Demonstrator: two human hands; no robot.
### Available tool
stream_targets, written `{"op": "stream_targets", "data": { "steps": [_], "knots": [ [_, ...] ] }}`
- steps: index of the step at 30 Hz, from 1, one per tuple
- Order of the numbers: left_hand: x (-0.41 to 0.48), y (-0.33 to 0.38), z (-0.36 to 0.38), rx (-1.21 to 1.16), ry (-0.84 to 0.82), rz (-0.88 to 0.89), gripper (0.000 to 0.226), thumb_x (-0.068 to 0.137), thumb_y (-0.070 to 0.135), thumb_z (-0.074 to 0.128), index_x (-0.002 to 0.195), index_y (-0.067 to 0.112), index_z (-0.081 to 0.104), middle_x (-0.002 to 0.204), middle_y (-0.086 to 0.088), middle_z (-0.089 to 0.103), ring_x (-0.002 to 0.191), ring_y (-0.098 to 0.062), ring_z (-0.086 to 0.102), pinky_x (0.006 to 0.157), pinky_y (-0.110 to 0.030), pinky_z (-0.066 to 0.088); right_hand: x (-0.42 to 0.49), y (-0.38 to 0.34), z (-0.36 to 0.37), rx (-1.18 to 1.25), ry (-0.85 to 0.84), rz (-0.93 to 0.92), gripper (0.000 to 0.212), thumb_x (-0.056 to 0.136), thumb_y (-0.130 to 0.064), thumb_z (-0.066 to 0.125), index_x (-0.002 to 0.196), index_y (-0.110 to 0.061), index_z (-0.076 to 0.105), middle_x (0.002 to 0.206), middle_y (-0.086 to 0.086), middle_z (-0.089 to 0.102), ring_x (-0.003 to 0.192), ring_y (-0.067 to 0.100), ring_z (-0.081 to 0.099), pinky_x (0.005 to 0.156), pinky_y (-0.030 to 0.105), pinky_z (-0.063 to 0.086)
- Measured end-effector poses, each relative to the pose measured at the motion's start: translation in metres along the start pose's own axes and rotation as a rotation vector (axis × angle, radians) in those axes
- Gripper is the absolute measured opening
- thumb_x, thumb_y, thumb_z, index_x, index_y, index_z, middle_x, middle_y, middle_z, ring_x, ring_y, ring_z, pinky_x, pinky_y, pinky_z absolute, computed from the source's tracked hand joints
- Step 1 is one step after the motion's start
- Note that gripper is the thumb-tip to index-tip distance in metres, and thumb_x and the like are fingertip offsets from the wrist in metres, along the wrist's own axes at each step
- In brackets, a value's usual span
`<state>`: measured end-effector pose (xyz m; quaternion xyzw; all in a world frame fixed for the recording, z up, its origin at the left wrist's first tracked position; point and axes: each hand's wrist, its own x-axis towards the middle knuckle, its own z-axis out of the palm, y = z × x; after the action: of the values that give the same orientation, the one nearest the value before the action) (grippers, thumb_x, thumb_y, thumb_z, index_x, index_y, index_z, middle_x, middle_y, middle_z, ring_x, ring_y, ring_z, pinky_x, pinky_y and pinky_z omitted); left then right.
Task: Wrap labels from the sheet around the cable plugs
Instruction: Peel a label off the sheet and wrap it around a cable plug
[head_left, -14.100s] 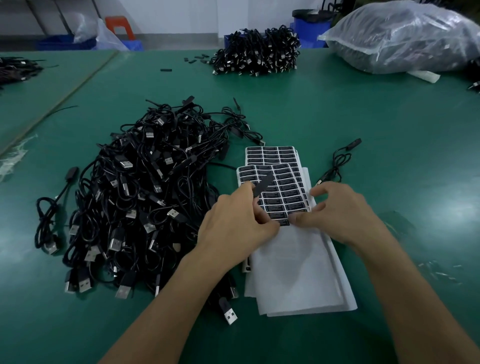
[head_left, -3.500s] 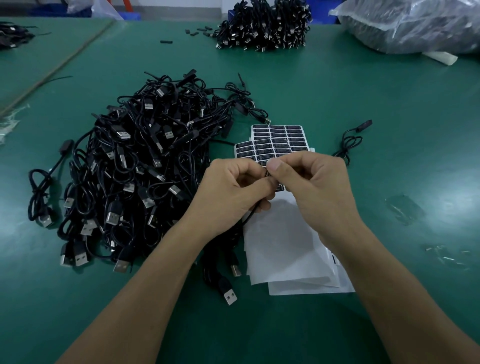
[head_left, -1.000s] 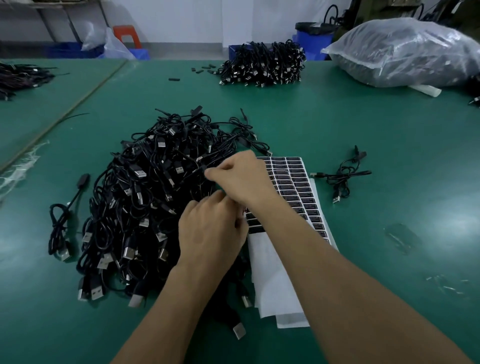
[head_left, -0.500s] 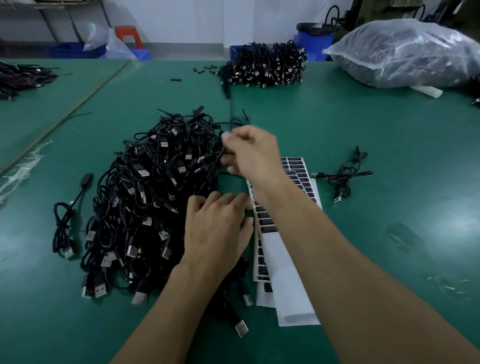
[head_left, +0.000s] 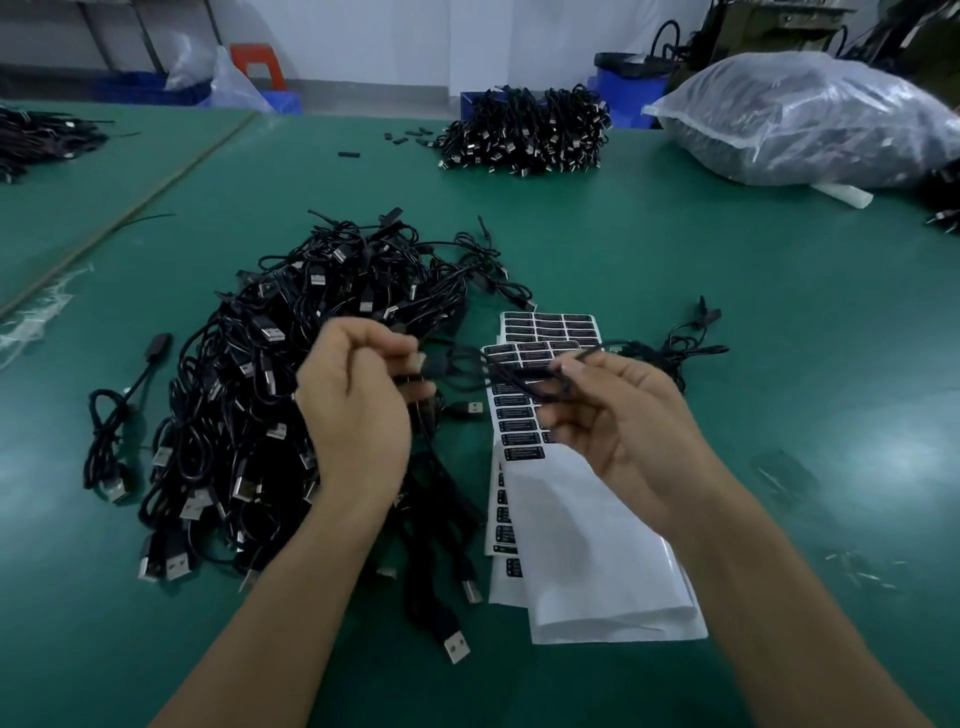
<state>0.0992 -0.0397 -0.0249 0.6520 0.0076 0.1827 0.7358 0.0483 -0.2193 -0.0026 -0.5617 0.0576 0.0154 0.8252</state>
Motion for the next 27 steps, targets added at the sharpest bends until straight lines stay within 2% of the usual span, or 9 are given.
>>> {"op": "stream_targets", "data": {
  "steps": [2,5,8,12,14,16,20,24,27],
  "knots": [
    [0.006,0.004,-0.002,-0.140,0.004,-0.066,0.037,0.095,-0.009,0.038,0.080,0.011,0.064,0.083,-0.001,0.071,0.077,-0.016,0.070,0.067,-0.026,0.058,-0.005,0.002,-0.004,-0.046,-0.109,0.029,0.012,0.084,-0.016,0.063,0.081,-0.007,0.068,0.072,0.011,0.070,0.056,0.016,0.064,0.052,0.021,0.052],
    [0.004,0.008,0.001,-0.082,-0.223,-0.156,0.028,0.103,0.011,0.049,0.090,0.009,0.073,0.093,-0.009,0.076,0.087,-0.021,0.073,0.076,-0.027,0.060,-0.008,0.006,-0.004,-0.259,-0.310,0.098,0.014,0.090,-0.015,0.061,0.085,-0.004,0.066,0.073,0.011,0.069,0.057,0.016,0.064,0.051,0.021,0.050],
    [-0.005,0.008,0.009,0.047,-0.451,-0.265,0.025,0.100,0.027,0.059,0.096,0.009,0.075,0.090,-0.009,0.078,0.081,-0.020,0.075,0.069,-0.023,0.060,-0.008,0.009,0.003,-0.353,-0.403,0.135,0.014,0.099,-0.006,0.056,0.087,-0.003,0.063,0.072,0.008,0.069,0.056,0.014,0.064,0.049,0.019,0.048],
    [-0.007,0.006,0.011,0.101,-0.477,-0.262,0.028,0.098,0.029,0.062,0.079,0.014,0.076,0.075,-0.005,0.075,0.062,-0.014,0.066,0.056,-0.025,0.055,-0.003,0.012,0.015,-0.518,-0.402,0.145,0.028,0.100,0.003,0.049,0.078,-0.009,0.063,0.065,0.002,0.066,0.045,0.006,0.052,0.039,0.016,0.035],
    [-0.006,0.005,0.008,0.104,-0.486,-0.256,0.029,0.097,0.028,0.063,0.075,0.015,0.076,0.069,0.000,0.072,0.053,-0.011,0.061,0.045,-0.021,0.052,0.001,0.017,0.023,-0.624,-0.390,0.141,0.026,0.099,0.004,0.047,0.078,0.000,0.062,0.056,-0.001,0.062,0.040,0.004,0.044,0.037,0.015,0.030],
    [-0.005,0.005,0.007,0.098,-0.489,-0.247,0.021,0.095,0.027,0.067,0.080,0.014,0.076,0.067,0.002,0.069,0.049,-0.010,0.060,0.039,-0.019,0.046,0.005,0.020,0.030,-0.694,-0.354,0.100,0.019,0.095,0.004,0.050,0.083,0.008,0.064,0.059,0.004,0.064,0.039,0.006,0.044,0.038,0.016,0.032],
    [-0.002,-0.001,0.007,0.136,-0.438,-0.139,0.005,0.089,0.021,0.074,0.085,0.020,0.076,0.069,0.001,0.073,0.061,-0.005,0.065,0.054,-0.017,0.053,0.013,0.021,0.033,-0.848,-0.308,0.001,0.015,0.087,-0.003,0.058,0.077,-0.003,0.070,0.060,0.002,0.068,0.043,0.008,0.049,0.046,0.018,0.039],
    [0.000,-0.006,0.007,0.184,-0.473,-0.039,0.003,0.087,0.022,0.077,0.089,0.023,0.078,0.077,0.005,0.076,0.070,-0.006,0.069,0.065,-0.018,0.055,0.017,0.022,0.026,-0.969,-0.252,-0.091,0.016,0.085,-0.011,0.065,0.071,-0.012,0.072,0.059,-0.003,0.069,0.054,0.006,0.062,0.056,0.024,0.046],
    [0.000,-0.009,0.007,0.222,-0.460,0.027,0.015,0.096,0.023,0.067,0.087,0.020,0.077,0.061,0.007,0.065,0.056,-0.007,0.059,0.057,-0.021,0.053,0.020,0.015,0.010,-1.048,-0.176,-0.158,0.022,0.089,-0.024,0.067,0.069,-0.024,0.074,0.059,-0.009,0.069,0.051,0.003,0.059,0.055,0.020,0.048]
  ]
}}
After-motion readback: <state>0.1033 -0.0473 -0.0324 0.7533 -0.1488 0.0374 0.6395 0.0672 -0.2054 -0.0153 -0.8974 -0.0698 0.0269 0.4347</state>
